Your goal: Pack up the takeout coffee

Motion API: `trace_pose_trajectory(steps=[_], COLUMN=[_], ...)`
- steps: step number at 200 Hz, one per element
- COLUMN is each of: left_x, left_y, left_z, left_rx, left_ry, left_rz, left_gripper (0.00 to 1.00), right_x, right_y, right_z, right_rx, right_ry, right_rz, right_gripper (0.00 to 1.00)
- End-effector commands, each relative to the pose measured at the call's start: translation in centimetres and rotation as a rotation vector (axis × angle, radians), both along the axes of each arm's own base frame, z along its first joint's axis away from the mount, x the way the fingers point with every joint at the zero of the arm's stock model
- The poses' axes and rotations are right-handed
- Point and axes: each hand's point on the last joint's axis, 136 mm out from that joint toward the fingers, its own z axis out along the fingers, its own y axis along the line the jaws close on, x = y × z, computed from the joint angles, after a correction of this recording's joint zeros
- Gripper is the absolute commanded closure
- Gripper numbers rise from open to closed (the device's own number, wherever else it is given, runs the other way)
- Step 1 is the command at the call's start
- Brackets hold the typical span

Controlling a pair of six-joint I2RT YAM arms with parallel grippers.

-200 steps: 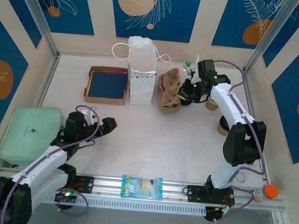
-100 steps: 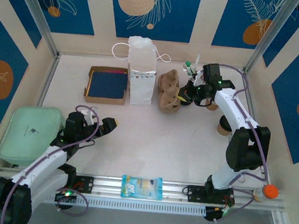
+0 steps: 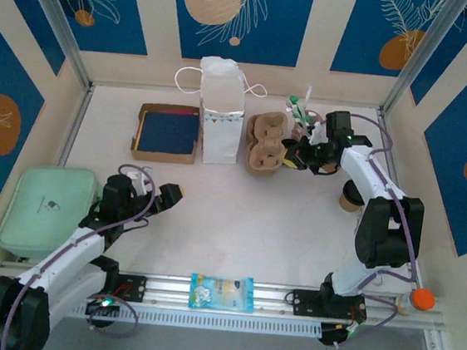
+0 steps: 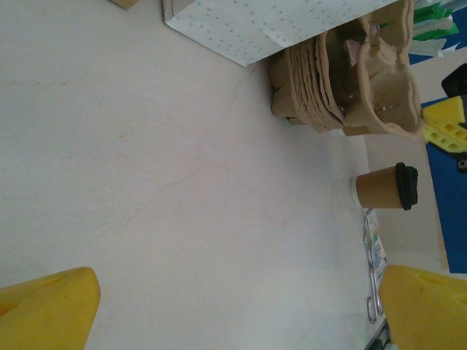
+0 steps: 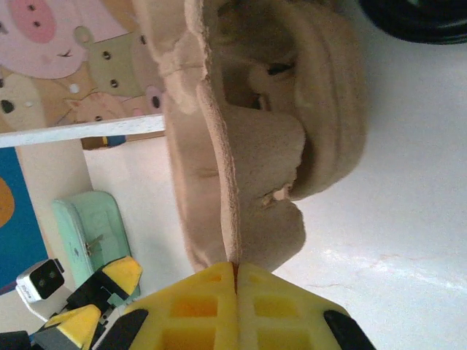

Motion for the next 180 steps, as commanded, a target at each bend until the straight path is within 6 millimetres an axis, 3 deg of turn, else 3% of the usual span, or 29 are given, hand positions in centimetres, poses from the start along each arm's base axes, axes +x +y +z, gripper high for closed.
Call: trace_pose_trajectory(steps=[1, 22, 87, 180], left_x=[0.9, 1.1, 1.0, 0.8], left_y=[0.1, 0.1, 0.1, 0.2], left_z=[1.3, 1.5, 1.3, 1.0], left_rx=[-0.012, -0.016, -0.015, -0.005], left_ry=[-0.032, -0.035, -0.031, -0.028], left_rz=[0.014, 0.015, 0.017, 0.014], left_gripper=[0.02, 0.02, 0.02, 0.02], right_x=[-0.7, -0.7, -0.7, -0.4], right_y=[-0.4, -0.6, -1.1, -1.3], right_z=[0.6, 0.5, 0.5, 1.6], right_rx=[0.012, 0.005, -0.075, -0.175], right_ry=[-0.014, -0.012, -0.021, -0.048], right_rz=[0.011, 0.014, 0.013, 0.011], right_gripper=[0.99, 0.98, 0.81, 0.66])
